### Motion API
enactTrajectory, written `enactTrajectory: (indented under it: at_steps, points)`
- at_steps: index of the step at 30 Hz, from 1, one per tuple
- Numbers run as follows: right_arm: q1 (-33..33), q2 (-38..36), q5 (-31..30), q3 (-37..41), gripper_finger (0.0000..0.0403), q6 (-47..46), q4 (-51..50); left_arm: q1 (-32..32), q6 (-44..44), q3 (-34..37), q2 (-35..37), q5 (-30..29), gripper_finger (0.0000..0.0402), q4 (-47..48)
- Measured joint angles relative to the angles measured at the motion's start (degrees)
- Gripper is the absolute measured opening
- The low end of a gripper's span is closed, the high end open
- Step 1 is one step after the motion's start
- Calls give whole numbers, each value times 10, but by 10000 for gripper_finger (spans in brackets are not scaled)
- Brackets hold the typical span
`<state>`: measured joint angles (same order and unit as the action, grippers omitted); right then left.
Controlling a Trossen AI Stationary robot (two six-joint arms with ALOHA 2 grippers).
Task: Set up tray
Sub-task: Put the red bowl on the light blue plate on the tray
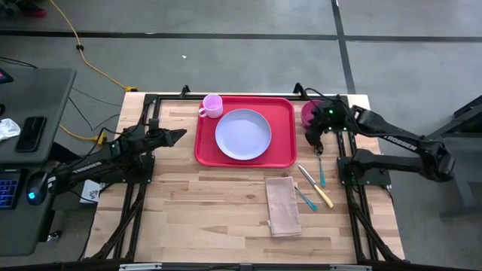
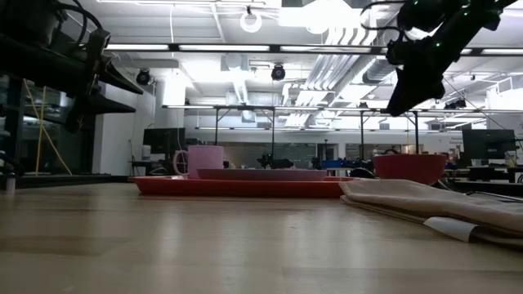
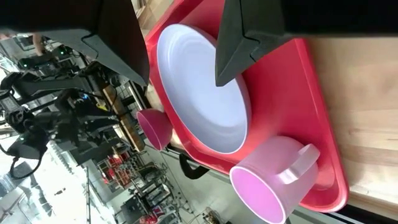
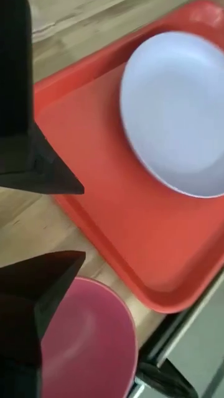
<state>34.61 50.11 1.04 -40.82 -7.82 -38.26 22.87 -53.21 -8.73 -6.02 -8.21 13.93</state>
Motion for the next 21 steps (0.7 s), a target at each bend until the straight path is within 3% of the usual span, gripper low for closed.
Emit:
enactTrajectory:
  at_steps: [12,21]
  points:
    - [14,109,-36,0,147,4,-1,0,0,0,0,10,211,0]
    - [40,134,-50,0,147,6,-1,0,0,0,0,12,211,1]
